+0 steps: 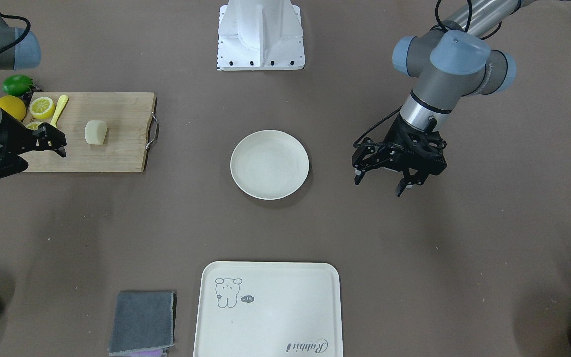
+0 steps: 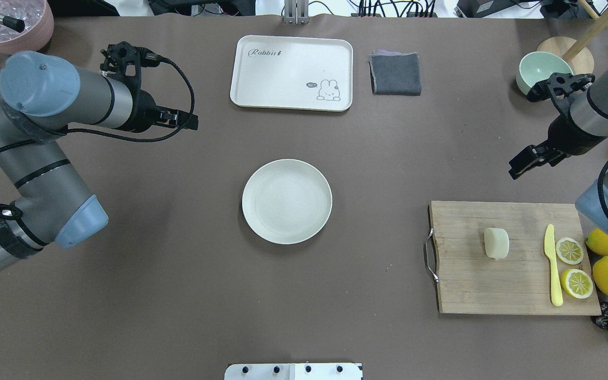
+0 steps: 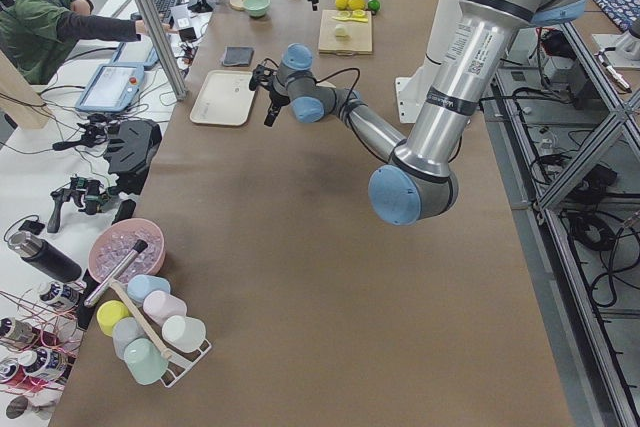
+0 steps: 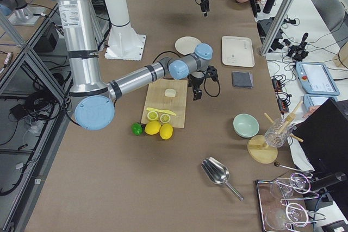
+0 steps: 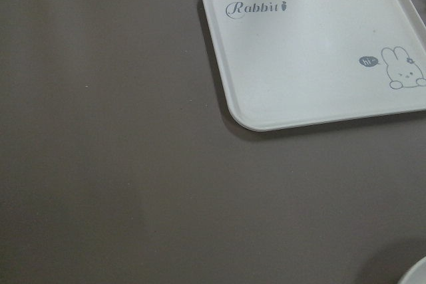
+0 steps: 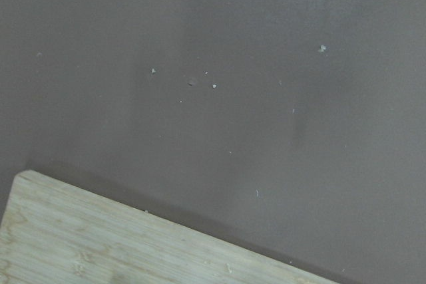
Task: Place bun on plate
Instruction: 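Withdraw the left gripper from the plate while the right gripper reaches toward the bun, then close the right gripper on the pale bun and lift it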
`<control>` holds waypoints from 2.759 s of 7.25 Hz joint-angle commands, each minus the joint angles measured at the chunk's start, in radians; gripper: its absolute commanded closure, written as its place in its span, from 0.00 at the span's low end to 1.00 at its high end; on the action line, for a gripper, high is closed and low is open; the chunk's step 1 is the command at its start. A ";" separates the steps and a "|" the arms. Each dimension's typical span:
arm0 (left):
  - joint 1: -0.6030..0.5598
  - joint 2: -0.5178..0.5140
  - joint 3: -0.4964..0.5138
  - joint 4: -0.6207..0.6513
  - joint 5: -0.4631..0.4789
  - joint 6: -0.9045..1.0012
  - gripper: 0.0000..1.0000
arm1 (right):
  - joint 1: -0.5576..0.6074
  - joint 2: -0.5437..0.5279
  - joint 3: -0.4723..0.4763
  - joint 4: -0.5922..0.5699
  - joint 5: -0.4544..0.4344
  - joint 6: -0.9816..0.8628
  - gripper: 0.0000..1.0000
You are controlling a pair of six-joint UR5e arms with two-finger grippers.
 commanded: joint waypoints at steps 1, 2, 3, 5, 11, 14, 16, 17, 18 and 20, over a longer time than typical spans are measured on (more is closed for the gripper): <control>0.007 0.015 -0.007 0.001 0.003 0.002 0.02 | -0.036 -0.018 0.003 0.000 0.001 0.015 0.00; 0.007 0.017 -0.004 0.001 0.003 0.000 0.02 | -0.073 -0.002 0.001 0.002 0.002 0.067 0.00; 0.015 0.014 0.008 0.001 0.049 0.000 0.02 | -0.110 -0.004 -0.017 0.073 0.001 0.152 0.00; 0.024 0.013 0.011 0.001 0.092 0.000 0.02 | -0.200 -0.018 -0.052 0.216 -0.033 0.356 0.00; 0.024 0.033 0.011 0.000 0.120 -0.002 0.02 | -0.239 -0.112 0.063 0.222 -0.033 0.412 0.00; 0.027 0.059 0.008 -0.005 0.132 -0.009 0.02 | -0.297 -0.123 0.070 0.224 -0.100 0.478 0.02; 0.027 0.066 0.009 -0.005 0.132 -0.011 0.02 | -0.312 -0.120 0.070 0.224 -0.139 0.478 0.50; 0.027 0.066 0.009 -0.005 0.132 -0.011 0.02 | -0.312 -0.116 0.072 0.225 -0.139 0.478 0.87; 0.027 0.067 0.006 -0.005 0.146 -0.014 0.02 | -0.312 -0.113 0.081 0.224 -0.141 0.475 1.00; 0.027 0.096 -0.012 -0.018 0.149 -0.014 0.02 | -0.274 -0.088 0.113 0.221 -0.130 0.466 1.00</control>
